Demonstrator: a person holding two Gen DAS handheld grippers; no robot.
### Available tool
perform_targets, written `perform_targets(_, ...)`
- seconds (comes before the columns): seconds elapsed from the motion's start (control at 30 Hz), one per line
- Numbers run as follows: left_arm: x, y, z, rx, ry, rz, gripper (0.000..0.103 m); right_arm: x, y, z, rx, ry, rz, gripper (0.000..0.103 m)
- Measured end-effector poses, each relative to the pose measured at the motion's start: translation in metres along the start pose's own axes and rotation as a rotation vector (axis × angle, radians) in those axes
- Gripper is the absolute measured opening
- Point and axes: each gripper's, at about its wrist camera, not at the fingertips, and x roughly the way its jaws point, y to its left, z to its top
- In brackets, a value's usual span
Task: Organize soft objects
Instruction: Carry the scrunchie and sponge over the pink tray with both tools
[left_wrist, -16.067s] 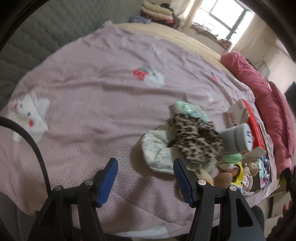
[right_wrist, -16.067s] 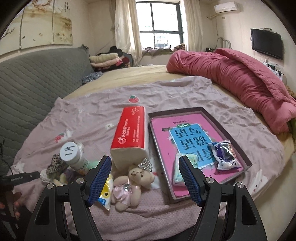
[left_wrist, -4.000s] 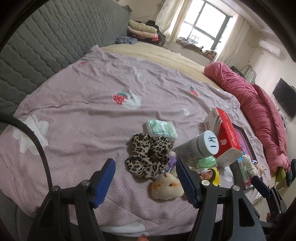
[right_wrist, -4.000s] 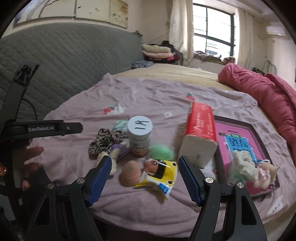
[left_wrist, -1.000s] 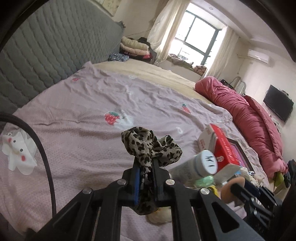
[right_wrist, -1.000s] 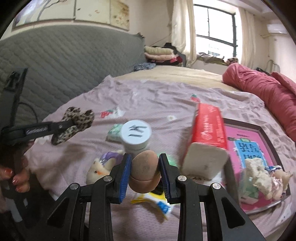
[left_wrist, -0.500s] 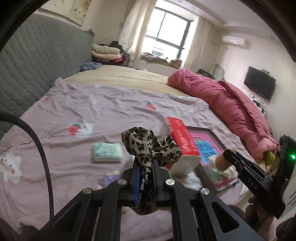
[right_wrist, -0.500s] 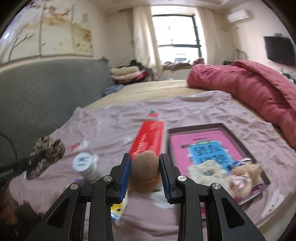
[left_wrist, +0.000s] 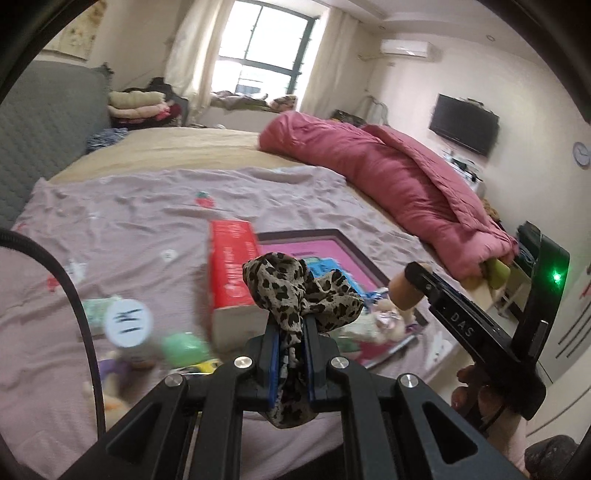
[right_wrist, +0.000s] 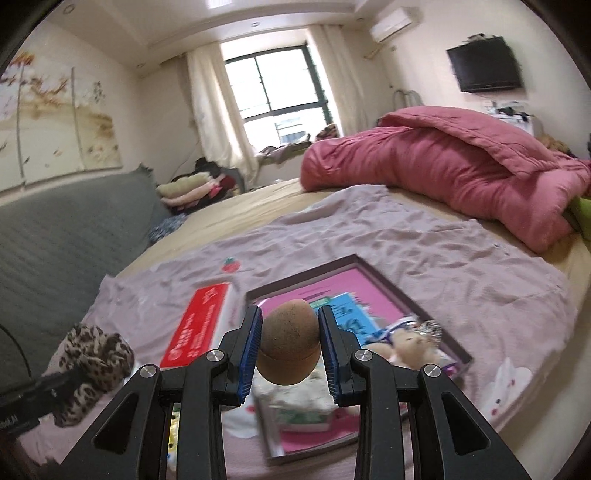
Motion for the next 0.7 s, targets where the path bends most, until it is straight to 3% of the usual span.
perform_targets(0.47,0.083,-0.061,-0.02,0.106,0.152,-0.078,0.011,0.001,-0.04,0.001,0.09,-0.001,-0.05,0.031)
perform_targets(0.7,0.126,-0.072,-0.032,0.097,0.225,-0.089,0.011,0.012,-0.049,-0.005,0.11,0.038,-0.054,0.032)
